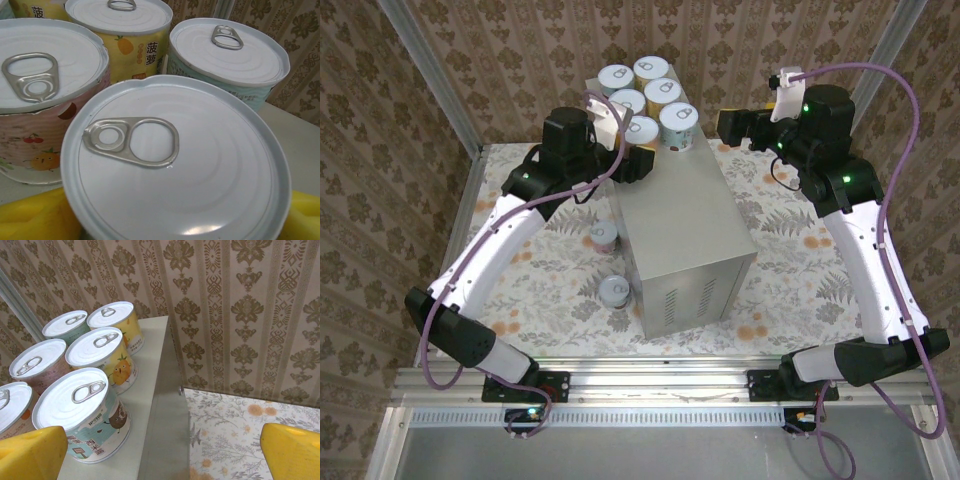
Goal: Place and organize the canned foods onto the counter
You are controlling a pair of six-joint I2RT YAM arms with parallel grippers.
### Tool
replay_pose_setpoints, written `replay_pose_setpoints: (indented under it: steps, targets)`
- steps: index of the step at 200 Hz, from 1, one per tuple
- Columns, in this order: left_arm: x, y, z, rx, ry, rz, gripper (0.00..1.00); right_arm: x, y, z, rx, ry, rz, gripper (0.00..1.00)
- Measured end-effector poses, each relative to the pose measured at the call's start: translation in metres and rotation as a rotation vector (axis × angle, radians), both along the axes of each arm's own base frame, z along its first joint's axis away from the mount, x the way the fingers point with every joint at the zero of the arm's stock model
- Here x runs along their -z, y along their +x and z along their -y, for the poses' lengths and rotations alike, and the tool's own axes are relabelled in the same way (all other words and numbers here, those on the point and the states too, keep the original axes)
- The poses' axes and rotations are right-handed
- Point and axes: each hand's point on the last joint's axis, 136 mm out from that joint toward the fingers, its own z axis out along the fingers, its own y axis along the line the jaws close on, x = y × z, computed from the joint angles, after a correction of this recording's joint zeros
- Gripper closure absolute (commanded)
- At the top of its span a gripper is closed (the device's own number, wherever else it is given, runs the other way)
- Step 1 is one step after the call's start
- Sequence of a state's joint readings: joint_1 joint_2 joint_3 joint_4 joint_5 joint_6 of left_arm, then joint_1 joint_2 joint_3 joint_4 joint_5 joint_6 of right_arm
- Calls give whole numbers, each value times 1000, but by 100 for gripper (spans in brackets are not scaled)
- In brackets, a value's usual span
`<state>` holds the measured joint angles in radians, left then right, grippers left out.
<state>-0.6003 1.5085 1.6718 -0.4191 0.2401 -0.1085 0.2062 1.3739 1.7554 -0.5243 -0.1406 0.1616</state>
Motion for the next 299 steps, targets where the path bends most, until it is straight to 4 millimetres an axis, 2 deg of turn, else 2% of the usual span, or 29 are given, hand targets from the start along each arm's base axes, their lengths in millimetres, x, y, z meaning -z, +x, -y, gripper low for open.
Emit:
replay_pose_setpoints:
  steps: [221,280,299]
  targets:
    - [3,8,7,18,0,-16,17,0,1,8,17,1,0,0]
    - [-1,8,6,12,-5,-13,0,-1,0,8,19,8,0,0]
    - [-5,5,2,3,0,-13,0,-1,0,8,17,12,-1,0]
